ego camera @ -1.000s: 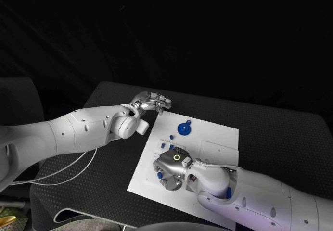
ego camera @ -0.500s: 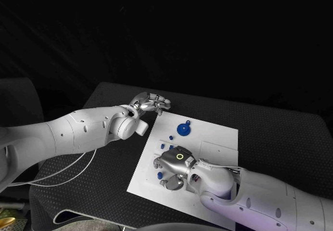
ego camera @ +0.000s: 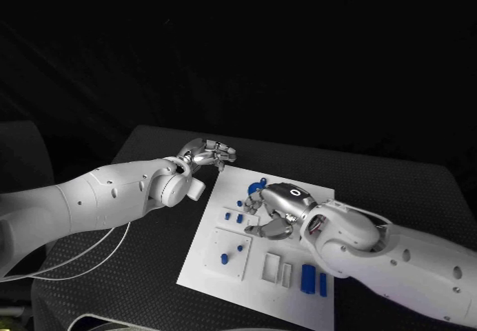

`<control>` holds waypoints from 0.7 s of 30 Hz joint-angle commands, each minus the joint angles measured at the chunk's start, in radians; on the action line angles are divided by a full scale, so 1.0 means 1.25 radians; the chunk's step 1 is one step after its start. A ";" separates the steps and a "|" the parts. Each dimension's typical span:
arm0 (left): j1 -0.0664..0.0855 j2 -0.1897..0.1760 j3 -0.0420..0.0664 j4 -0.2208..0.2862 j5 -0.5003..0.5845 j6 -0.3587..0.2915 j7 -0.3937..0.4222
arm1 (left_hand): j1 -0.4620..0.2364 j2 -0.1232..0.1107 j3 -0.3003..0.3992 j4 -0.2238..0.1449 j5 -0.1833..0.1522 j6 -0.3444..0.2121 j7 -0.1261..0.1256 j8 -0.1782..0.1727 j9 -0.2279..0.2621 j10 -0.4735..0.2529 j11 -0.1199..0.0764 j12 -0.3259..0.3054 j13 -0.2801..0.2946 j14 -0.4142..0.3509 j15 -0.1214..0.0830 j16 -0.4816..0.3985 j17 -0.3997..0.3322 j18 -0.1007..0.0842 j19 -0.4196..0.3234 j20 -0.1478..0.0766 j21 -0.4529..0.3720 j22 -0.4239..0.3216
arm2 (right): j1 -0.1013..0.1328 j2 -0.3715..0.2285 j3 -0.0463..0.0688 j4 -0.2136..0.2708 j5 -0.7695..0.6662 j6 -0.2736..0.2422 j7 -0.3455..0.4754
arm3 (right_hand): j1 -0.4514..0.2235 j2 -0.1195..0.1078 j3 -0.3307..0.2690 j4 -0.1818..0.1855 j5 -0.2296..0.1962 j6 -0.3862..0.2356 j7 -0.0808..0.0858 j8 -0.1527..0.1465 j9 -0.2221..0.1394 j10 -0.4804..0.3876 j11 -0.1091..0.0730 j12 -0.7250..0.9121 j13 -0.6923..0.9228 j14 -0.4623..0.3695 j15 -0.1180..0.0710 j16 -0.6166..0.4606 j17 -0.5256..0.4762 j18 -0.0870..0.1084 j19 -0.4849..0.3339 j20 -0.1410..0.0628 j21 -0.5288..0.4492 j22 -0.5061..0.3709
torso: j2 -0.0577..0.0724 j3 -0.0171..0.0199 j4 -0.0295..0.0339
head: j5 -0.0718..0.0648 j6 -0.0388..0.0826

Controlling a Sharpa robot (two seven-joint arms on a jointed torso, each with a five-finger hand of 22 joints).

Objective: Assemble the parts on the task board

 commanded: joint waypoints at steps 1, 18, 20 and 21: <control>0.001 -0.004 0.000 -0.001 0.003 0.007 0.010 | -0.007 0.004 -0.003 0.003 -0.004 0.000 0.004 0.003 -0.001 -0.004 0.002 0.006 0.001 0.001 0.007 -0.003 0.001 0.011 0.007 -0.007 -0.005 0.014 | 0.025 -0.040 0.000 -0.007 0.263 0.074 -0.022 | -0.007 0.013 0.000 0.015 0.008 0.010 -0.003 0.008 0.004 0.015 -0.005 0.009 0.007 -0.001 -0.011 0.007 0.001 0.056 0.004 -0.003 0.002 0.014 | -0.001 0.0000 -0.0056 | -0.019 0.013; 0.001 0.000 -0.001 0.013 0.004 0.008 0.009 | -0.009 0.003 -0.004 0.005 -0.005 0.002 0.003 0.005 -0.001 -0.003 0.002 0.008 0.002 0.000 0.007 -0.004 0.001 0.011 0.007 -0.007 -0.005 0.014 | 0.076 -0.210 -0.034 0.044 0.544 0.315 -0.214 | -0.059 0.058 -0.078 0.065 -0.009 0.026 -0.041 0.015 0.066 -0.111 -0.072 0.765 0.648 0.002 -0.075 0.083 0.071 0.056 0.009 -0.024 0.054 0.017 | -0.014 0.0075 -0.0222 | -0.064 -0.005; 0.001 0.000 -0.001 0.018 0.004 0.010 0.009 | -0.009 0.003 -0.004 0.005 -0.005 0.002 0.003 0.005 -0.001 -0.003 0.002 0.008 0.002 0.000 0.007 -0.004 0.001 0.011 0.007 -0.007 -0.005 0.015 | 0.076 -0.224 -0.048 0.050 0.558 0.352 -0.246 | -0.077 0.076 -0.095 0.067 0.008 0.026 -0.042 0.014 0.072 -0.112 -0.075 0.801 0.680 0.003 -0.076 0.093 0.084 0.056 0.011 -0.028 0.063 0.019 | -0.016 0.0079 -0.0228 | -0.068 -0.013; 0.001 -0.003 -0.001 0.024 0.004 0.010 0.008 | -0.009 0.004 -0.005 0.005 -0.005 0.002 0.003 0.005 -0.001 -0.003 0.002 0.008 0.002 0.000 0.007 -0.004 0.001 0.011 0.007 -0.007 -0.005 0.015 | 0.076 -0.233 -0.057 0.054 0.570 0.367 -0.265 | -0.090 0.089 -0.105 0.069 0.012 0.032 -0.044 0.018 0.078 -0.111 -0.075 0.818 0.696 0.004 -0.076 0.098 0.091 0.056 0.011 -0.031 0.068 0.018 | -0.018 0.0082 -0.0232 | -0.072 -0.016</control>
